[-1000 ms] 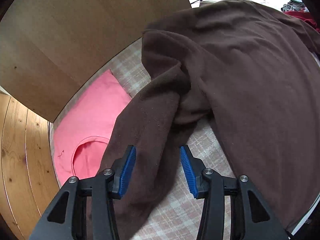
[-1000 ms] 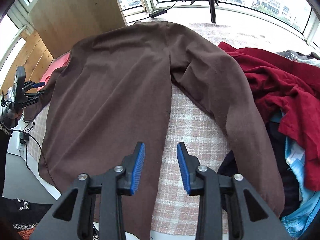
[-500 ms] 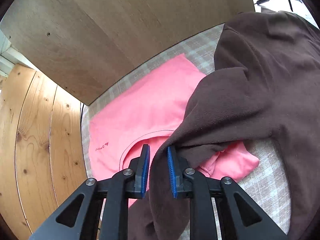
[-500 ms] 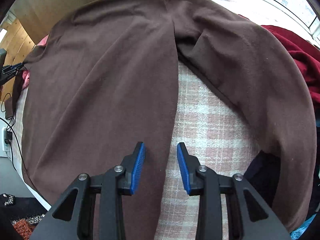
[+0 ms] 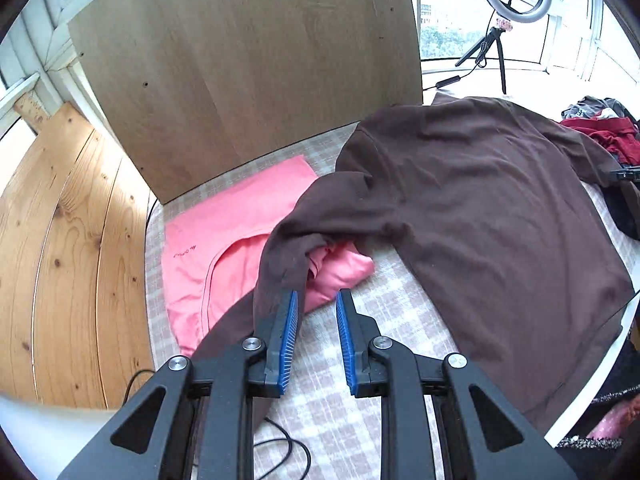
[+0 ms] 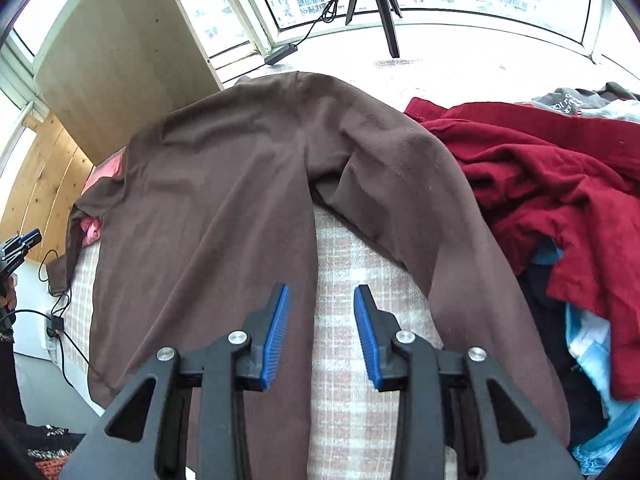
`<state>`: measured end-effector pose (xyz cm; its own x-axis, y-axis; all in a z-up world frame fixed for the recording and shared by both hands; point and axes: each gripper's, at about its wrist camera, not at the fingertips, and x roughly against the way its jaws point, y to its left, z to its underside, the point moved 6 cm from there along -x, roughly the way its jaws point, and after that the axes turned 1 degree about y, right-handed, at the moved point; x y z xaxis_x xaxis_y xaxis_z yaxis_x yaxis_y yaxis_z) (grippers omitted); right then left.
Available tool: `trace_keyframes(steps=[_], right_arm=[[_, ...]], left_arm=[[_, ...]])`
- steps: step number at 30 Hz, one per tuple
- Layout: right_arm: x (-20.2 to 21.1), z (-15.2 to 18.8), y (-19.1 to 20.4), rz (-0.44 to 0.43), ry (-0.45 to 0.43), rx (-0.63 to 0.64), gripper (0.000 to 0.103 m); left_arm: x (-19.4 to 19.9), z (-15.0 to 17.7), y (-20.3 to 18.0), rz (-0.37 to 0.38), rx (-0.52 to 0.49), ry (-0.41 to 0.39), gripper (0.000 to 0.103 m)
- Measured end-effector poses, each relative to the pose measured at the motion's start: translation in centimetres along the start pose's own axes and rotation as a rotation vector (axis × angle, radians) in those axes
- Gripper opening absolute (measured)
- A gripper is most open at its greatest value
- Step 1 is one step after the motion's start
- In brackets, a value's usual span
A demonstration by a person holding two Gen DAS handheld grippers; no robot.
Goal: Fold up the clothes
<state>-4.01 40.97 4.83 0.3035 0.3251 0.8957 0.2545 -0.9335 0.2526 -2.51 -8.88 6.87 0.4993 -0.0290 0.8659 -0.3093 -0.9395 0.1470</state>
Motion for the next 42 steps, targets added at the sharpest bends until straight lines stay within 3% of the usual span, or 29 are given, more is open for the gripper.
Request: trace_keyframes(steps=[4, 7, 10, 15, 24, 26, 27, 37, 39, 40, 41, 42], right_arm=[[3.2, 5.0, 0.8, -0.031, 0.007, 0.091, 0.033], [2.9, 9.5, 1.1, -0.054, 0.051, 0.118, 0.033], [1.5, 13.4, 1.3, -0.065, 0.102, 0.149, 0.033], [-0.5, 19.3, 1.5, -0.077, 0.178, 0.205, 0.033], [0.1, 21.0, 1.6, -0.048, 0.164, 0.298, 0.033], [0.3, 21.3, 1.6, -0.043, 0.157, 0.315, 0.033], [0.3, 21.4, 1.6, -0.041, 0.153, 0.325, 0.033], [-1.3, 21.7, 1.6, -0.039, 0.118, 0.356, 0.033], [-1.6, 21.7, 1.8, -0.037, 0.11, 0.373, 0.029], [-1.7, 21.7, 2.0, -0.044, 0.111, 0.377, 0.013], [-1.8, 21.6, 2.0, -0.046, 0.11, 0.376, 0.006], [-1.7, 21.5, 2.0, -0.034, 0.105, 0.378, 0.006]], left_arm=[[2.6, 5.6, -2.2, 0.023, 0.035, 0.053, 0.023], [3.0, 10.6, -6.3, 0.154, 0.093, 0.106, 0.031], [2.1, 15.5, -11.2, 0.259, 0.14, 0.176, 0.03], [0.8, 19.7, -16.6, 0.282, 0.113, 0.237, 0.03], [-2.2, 20.3, -19.6, 0.258, 0.082, 0.26, 0.03], [-2.3, 19.9, -19.9, 0.269, 0.087, 0.255, 0.019], [-2.2, 19.7, -20.0, 0.271, 0.091, 0.251, 0.007], [-0.6, 18.4, -20.8, 0.251, 0.076, 0.213, 0.006], [-0.5, 18.3, -21.0, 0.242, 0.075, 0.212, 0.006], [-0.5, 18.2, -21.0, 0.236, 0.072, 0.209, 0.006], [-0.6, 18.1, -21.0, 0.234, 0.07, 0.207, 0.006], [-0.5, 17.9, -21.0, 0.23, 0.067, 0.205, 0.006]])
